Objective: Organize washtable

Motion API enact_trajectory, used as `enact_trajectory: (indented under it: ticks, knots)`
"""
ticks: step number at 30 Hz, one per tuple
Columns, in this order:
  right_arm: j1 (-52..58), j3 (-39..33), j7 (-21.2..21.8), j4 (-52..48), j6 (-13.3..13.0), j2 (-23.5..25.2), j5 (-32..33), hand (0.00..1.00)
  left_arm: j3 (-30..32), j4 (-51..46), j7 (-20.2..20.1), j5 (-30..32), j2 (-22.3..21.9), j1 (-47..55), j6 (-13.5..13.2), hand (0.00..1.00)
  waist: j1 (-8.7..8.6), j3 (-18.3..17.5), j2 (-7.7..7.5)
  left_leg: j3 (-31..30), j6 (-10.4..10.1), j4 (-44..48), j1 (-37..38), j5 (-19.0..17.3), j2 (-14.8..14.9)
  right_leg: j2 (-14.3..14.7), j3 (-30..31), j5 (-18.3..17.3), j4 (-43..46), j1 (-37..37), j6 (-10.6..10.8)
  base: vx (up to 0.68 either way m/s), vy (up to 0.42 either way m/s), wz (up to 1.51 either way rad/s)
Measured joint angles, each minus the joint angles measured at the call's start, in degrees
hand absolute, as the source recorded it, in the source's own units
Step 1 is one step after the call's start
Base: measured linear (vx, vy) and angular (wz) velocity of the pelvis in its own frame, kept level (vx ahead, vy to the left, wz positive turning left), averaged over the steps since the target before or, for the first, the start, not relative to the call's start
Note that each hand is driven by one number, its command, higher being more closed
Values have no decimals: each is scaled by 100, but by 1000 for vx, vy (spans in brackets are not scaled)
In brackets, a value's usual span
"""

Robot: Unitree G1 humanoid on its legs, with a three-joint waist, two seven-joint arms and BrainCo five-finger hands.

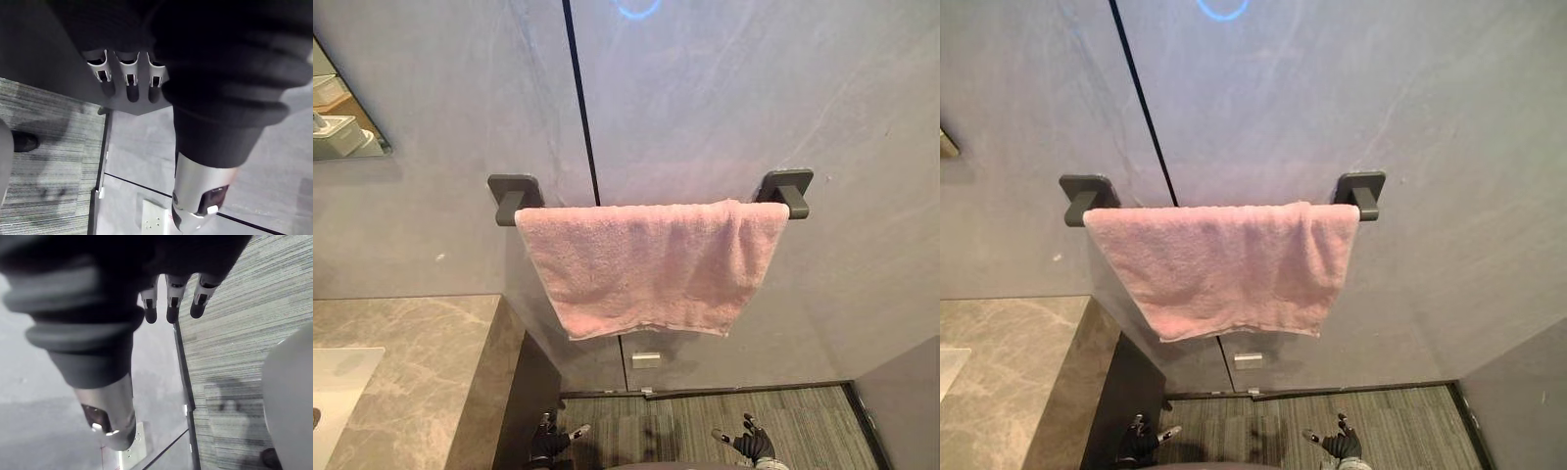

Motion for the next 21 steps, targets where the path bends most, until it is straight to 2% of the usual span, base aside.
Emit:
enact_trajectory:
  ticks: [2,4,5,7,8,9,10,12,13,14,15,16,17,18,19,20,21]
  knots:
    - [-39,4,0,-5,0,1,2,0,45,12,31,1,-2,-29,1,0,12,39,-14,102,0,2,2,-2,32,28,95,12,41,-66,-17,-21,-15,-34]
    - [-199,34,1,-17,2,-6,4,0,145,34,36,2,32,-262,6,0,150,367,-73,369,-14,171,-53,-98,104,70,307,-40,410,-308,-6,-79,-42,-58]
    - [-266,47,1,-20,2,8,4,0,147,24,37,2,74,-332,5,0,163,450,-64,410,-17,348,-148,-170,121,63,348,-72,579,-421,1,-126,-60,-38]
    - [-370,79,11,-121,3,49,10,0,143,19,48,2,198,-513,53,0,123,684,-185,339,-9,1084,-657,-497,241,67,385,-152,1131,-842,117,-162,-109,-8]
    - [-354,78,11,-240,12,58,53,0,140,26,57,0,214,-608,135,0,161,770,-113,236,-24,1559,-998,-679,426,159,475,-231,1649,-1194,89,-96,-119,8]
    - [-323,77,10,-296,17,54,101,0,135,10,56,2,224,-649,154,0,167,766,-137,155,-46,1735,-1129,-728,472,107,477,-367,2075,-1388,47,-14,-127,35]
    - [-218,70,10,-360,41,34,116,0,121,4,58,1,218,-719,175,0,159,763,-150,-22,-79,1971,-1327,-769,545,-75,496,-536,2619,-1527,43,26,-165,62]
    - [-12,73,9,-537,60,35,146,0,114,-9,57,1,211,-819,175,0,154,737,-193,-455,-152,2260,-1655,-762,621,-542,829,-622,3172,-1480,106,-36,-308,95]
    - [-24,83,9,-539,67,35,148,0,114,-45,66,-3,200,-833,175,0,176,728,-210,-667,-293,2352,-1810,-691,678,-767,1215,-615,3215,-1331,98,-83,-401,80]
    - [-27,89,10,-555,67,39,148,0,116,-74,69,-4,202,-830,176,0,206,723,-217,-731,-352,2373,-1867,-657,709,-842,1344,-603,3180,-1244,85,-132,-545,60]
    - [-26,97,10,-582,66,38,149,0,121,-126,84,-12,206,-830,173,0,287,675,-294,-823,-501,2438,-1996,-572,780,-937,1645,-466,2888,-1052,26,-128,-417,45]
    - [-57,102,10,-578,70,37,161,0,134,-131,105,-22,211,-832,170,0,286,651,-321,-890,-638,2460,-2096,-489,857,-867,1819,-767,2557,-830,453,-207,-567,42]
    - [-141,116,5,-571,83,-10,195,0,152,-143,168,-28,166,-803,162,0,322,659,-242,-875,-777,2316,-2118,-298,1038,-724,1691,-1150,2276,-718,730,-254,-574,13]
    - [-262,143,1,-577,81,-70,221,0,177,-142,190,-37,129,-771,160,0,435,664,-142,-844,-742,2117,-2133,34,1262,-550,1510,-1556,2096,-654,768,-275,-573,5]
    - [-310,158,-3,-576,80,-125,224,0,167,-127,190,-39,103,-772,164,0,417,675,-58,-877,-598,1973,-2187,289,1360,-452,1338,-1738,2083,-677,635,-361,-624,75]
    - [-257,187,-73,-540,80,-228,233,0,90,-104,184,-51,-35,-746,168,0,249,661,134,-987,-166,1399,-2241,1110,1486,-257,786,-1730,2243,-715,526,-251,-408,116]
    - [-191,185,-101,-504,82,-264,260,0,72,-114,182,-53,-40,-742,163,0,248,643,161,-951,-54,1144,-2233,1469,1483,-249,616,-1732,2257,-709,400,-312,-436,153]
